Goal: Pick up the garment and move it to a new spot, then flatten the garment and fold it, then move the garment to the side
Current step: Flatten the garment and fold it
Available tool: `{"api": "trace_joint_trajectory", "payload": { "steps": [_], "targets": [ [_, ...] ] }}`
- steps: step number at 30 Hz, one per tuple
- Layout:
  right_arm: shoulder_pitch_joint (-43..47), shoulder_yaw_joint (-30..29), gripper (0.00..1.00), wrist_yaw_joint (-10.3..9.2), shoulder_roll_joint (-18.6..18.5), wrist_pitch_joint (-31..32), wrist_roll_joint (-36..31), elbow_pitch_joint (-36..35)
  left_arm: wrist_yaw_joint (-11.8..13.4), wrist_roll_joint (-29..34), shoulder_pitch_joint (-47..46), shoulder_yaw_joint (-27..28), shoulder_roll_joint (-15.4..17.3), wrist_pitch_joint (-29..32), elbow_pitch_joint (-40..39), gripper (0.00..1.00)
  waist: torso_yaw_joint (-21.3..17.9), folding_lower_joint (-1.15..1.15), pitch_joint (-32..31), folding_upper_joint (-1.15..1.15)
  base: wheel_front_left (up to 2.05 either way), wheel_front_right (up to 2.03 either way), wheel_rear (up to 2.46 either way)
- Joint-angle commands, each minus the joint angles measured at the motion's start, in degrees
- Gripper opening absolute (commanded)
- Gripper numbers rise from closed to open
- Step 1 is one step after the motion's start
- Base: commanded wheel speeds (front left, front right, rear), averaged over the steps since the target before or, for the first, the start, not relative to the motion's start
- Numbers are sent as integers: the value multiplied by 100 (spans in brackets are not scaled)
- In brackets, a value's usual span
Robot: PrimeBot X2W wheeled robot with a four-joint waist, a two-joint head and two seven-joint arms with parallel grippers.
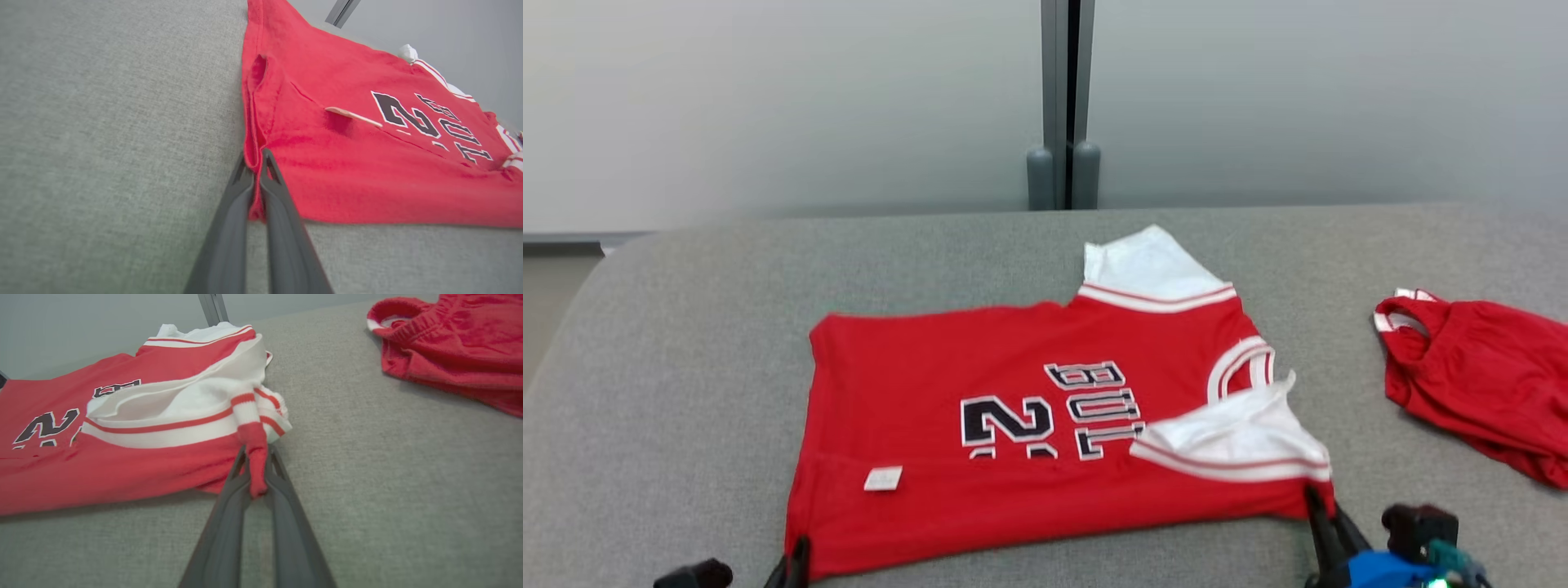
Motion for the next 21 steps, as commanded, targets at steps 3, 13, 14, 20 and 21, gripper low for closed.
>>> {"api": "trace_joint_trajectory", "payload": {
  "steps": [3, 13, 14, 20, 21],
  "targets": [
    [282, 20, 0, -5, -40, -2, 106, 78, 14, 227, 95, 218, -82, 1, 131, 0, -81, 1, -173, 0, 0, 0, 0],
    [-112, -38, 100, -2, -30, -2, -18, -520, 13, 895, -562, 613, 98, 12, -363, 100, 7, 1, 156, 0, 0, 0, 0],
    [-210, -15, 100, -2, -28, -2, -43, -574, 12, 866, -730, 532, 189, 69, -400, 100, 10, 1, 205, 0, 0, 0, 0],
    [-984, 234, 100, -2, -31, -2, -173, -762, 11, 429, -1663, 29, 915, 708, -537, 100, -89, 1, 663, 0, 0, 0, 0],
    [-1132, 298, 100, -2, -30, -2, -164, -793, 11, 280, -1808, -35, 1041, 816, -577, 100, -121, 1, 776, 0, 0, 0, 0]
  ]
}}
